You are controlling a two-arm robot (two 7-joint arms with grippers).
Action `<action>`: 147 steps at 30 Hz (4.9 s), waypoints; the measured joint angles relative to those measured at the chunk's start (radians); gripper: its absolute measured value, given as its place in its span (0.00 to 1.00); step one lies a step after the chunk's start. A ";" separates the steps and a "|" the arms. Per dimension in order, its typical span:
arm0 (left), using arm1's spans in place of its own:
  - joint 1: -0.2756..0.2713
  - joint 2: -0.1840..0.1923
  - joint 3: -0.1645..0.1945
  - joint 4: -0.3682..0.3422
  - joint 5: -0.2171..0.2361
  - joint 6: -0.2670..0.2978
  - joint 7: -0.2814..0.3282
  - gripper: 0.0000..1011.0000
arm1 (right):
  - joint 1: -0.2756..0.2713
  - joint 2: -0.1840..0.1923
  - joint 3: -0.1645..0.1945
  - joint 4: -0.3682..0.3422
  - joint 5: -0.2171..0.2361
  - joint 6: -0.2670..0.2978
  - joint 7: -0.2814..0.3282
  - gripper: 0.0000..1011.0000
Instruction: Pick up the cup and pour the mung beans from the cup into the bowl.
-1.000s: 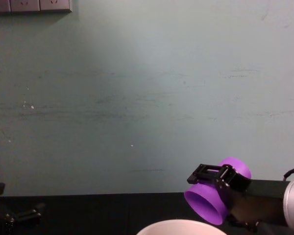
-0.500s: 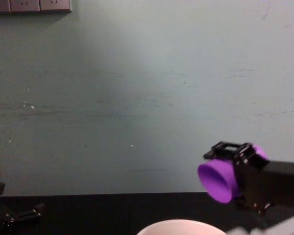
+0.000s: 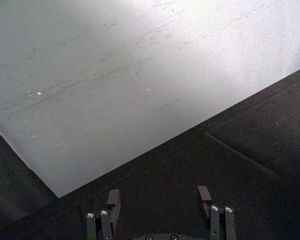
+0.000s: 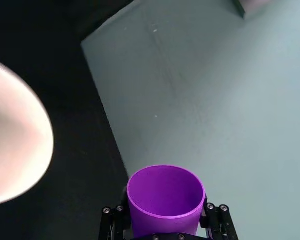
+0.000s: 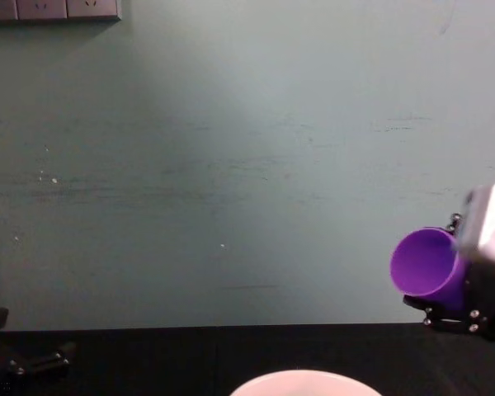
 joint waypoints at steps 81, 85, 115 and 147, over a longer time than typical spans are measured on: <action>0.000 0.000 0.000 0.000 0.000 0.000 0.000 0.99 | 0.041 -0.108 0.097 0.477 1.031 -0.194 0.507 0.73; 0.000 0.000 0.000 0.000 0.000 0.000 0.000 0.99 | 0.041 -0.113 0.096 0.469 1.025 -0.172 0.477 0.73; 0.000 0.000 0.000 0.000 0.000 0.000 0.000 0.99 | 0.166 -0.211 0.066 0.684 0.979 -0.216 0.476 0.73; 0.000 0.000 0.000 0.000 0.000 0.000 0.000 0.99 | 0.172 -0.220 0.070 0.701 0.983 -0.205 0.486 0.96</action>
